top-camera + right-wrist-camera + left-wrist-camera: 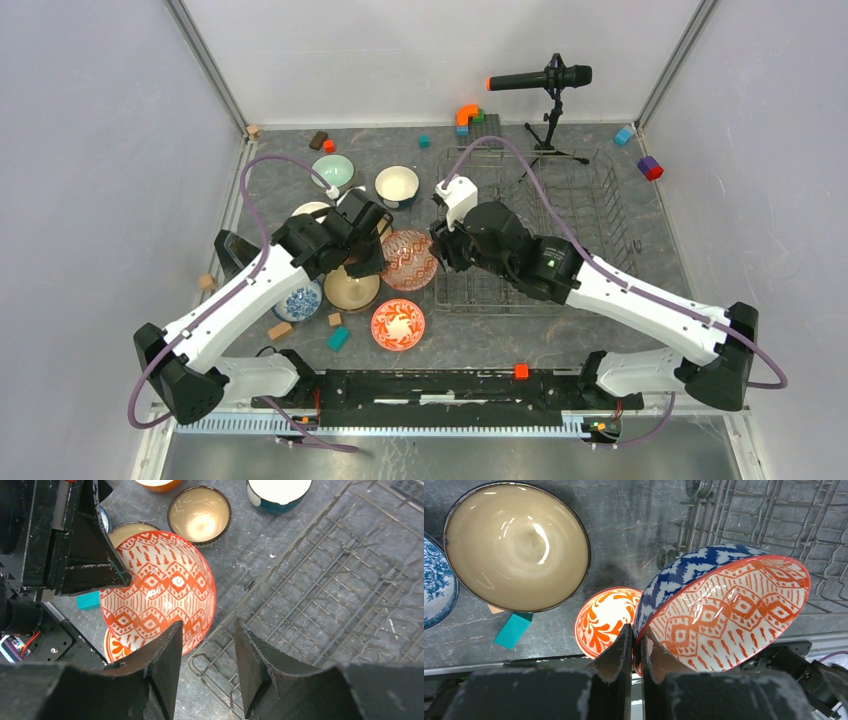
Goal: Unload the bowls from the dish rack
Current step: Place the bowl with the bowl.
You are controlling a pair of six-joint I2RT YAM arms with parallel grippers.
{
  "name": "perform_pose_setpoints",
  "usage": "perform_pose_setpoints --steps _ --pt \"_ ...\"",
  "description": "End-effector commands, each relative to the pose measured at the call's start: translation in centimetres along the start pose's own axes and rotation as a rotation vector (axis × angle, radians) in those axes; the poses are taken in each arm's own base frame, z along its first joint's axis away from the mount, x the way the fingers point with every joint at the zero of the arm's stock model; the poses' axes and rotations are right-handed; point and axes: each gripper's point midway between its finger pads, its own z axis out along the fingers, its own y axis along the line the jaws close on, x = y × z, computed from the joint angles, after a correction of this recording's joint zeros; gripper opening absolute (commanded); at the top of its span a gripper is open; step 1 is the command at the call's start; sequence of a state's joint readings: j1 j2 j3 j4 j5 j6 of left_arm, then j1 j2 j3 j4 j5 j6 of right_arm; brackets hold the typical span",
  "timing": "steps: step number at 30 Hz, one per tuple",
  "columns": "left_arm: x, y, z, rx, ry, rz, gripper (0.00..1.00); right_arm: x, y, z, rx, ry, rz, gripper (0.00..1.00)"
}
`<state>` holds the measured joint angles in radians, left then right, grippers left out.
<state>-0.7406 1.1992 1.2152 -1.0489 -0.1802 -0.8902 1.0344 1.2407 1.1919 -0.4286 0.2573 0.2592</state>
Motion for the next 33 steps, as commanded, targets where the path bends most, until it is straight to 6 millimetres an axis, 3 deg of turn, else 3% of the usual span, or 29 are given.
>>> perform_pose_setpoints --steps 1,15,23,27,33 --pt "-1.4 -2.2 -1.8 0.093 -0.021 -0.012 0.02 0.3 1.1 0.7 -0.036 0.014 0.031 0.48" --pt "-0.5 -1.4 -2.1 0.106 -0.013 -0.029 0.02 1.6 1.2 3.3 0.005 0.062 0.056 0.44" --pt "-0.4 -1.2 -2.1 0.103 -0.017 -0.04 0.02 2.1 1.3 3.5 0.005 0.065 0.082 0.37" --pt "-0.4 -1.0 -1.9 0.089 -0.021 -0.045 0.02 2.4 1.7 3.7 -0.012 0.083 0.087 0.26" --pt "-0.4 -0.4 -1.5 0.067 -0.03 -0.044 0.02 2.7 2.1 3.8 -0.029 0.103 0.093 0.0"
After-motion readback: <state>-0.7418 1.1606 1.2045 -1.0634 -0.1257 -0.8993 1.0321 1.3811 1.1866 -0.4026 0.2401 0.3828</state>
